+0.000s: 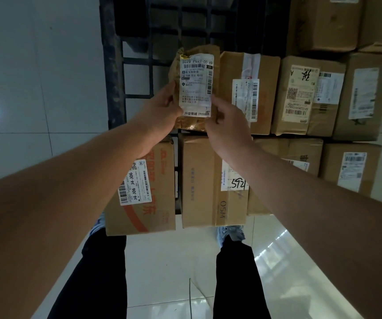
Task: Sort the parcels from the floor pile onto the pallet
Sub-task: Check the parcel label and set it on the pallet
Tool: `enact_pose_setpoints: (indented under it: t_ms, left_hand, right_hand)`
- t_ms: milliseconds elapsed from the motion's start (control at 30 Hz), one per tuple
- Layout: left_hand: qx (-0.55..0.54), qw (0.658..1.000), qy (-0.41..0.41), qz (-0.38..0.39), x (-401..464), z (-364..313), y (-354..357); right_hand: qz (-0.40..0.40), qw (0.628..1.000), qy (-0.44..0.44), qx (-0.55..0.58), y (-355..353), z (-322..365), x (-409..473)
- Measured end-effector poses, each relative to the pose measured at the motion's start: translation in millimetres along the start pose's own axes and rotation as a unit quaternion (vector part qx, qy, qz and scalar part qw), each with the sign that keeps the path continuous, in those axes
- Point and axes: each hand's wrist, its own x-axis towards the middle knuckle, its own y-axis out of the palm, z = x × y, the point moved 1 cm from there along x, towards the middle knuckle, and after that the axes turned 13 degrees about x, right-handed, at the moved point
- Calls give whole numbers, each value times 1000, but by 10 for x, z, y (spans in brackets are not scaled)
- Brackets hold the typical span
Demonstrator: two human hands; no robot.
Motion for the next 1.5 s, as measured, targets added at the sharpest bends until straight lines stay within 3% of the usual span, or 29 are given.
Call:
enact_pose_setpoints:
  t_ms: [300, 700, 900, 1100, 1267, 1500]
  left_hand:
    - [106, 994, 12, -23, 52, 26, 2]
    - [237, 968, 5, -82, -456, -479, -221]
    - [420, 898, 68, -112, -980, -1089, -304]
    - [509, 843, 90, -147, -1930, -2018, -324]
    - [590, 769, 155, -190, -3052, -2975, -287]
    - [656, 676, 254, -220, -4679, -3810, -119]
  right_hand:
    - [20, 991, 22, -127, 50, 145, -53]
    - [32, 994, -21, -104, -8, 587, -408]
    - [48, 990, -71, -114, -421, 964, -754]
    - [72, 970, -162, -165, -1219, 1756, -1435]
    - [39, 945, -232, -228, -2009, 2568, -2453]
    - [-43, 927, -253, -275, -2830, 3191, -4234]
